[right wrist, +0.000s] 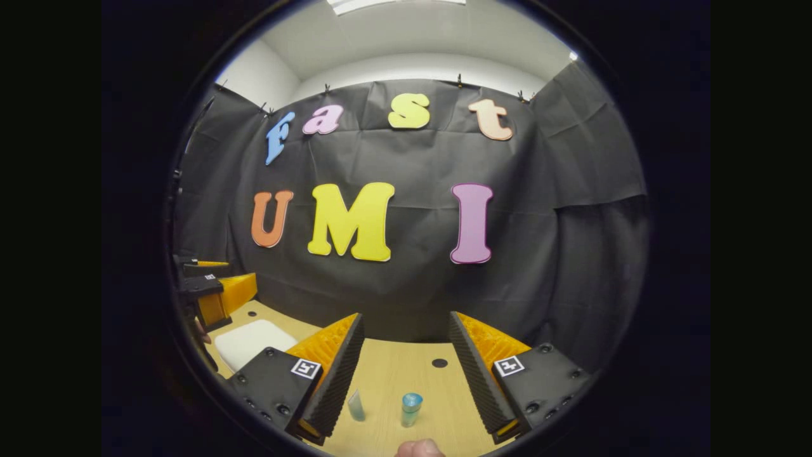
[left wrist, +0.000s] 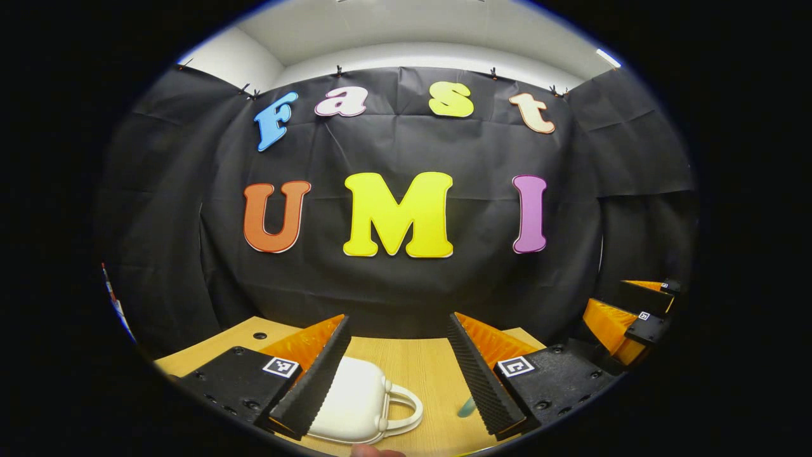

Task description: First open the suitcase, pack the skin care products into it, and then close the suitcase.

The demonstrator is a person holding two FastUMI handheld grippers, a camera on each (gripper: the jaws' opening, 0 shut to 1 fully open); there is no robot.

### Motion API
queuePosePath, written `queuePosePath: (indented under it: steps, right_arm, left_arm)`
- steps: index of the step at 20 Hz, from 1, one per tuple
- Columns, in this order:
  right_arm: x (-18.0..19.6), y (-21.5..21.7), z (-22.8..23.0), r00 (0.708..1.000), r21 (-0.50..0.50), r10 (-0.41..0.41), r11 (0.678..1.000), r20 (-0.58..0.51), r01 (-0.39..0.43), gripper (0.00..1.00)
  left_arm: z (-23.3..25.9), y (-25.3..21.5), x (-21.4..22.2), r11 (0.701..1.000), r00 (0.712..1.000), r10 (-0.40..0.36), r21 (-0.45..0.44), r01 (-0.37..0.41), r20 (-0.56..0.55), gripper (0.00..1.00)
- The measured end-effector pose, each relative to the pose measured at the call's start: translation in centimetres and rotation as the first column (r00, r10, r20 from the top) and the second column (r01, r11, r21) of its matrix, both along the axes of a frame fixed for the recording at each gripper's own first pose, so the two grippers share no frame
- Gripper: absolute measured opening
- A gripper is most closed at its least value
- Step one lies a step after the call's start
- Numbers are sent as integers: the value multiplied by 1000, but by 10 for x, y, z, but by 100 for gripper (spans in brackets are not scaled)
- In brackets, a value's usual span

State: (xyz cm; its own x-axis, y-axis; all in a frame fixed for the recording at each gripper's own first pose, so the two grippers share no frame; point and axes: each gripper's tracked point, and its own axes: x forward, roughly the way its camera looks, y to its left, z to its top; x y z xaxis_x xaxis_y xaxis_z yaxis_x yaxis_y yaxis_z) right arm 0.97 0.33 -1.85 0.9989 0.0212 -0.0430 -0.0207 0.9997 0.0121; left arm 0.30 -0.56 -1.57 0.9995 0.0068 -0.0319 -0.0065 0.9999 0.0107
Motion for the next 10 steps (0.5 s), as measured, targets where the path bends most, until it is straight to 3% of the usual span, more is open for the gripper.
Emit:
queuePosePath:
  steps: [10]
  right_arm:
    - [1,-23,-18,999,-16,-10,1000,-42,10,80]
  left_arm:
    - [-40,-13,-2,999,994,-13,33,16,-107,98]
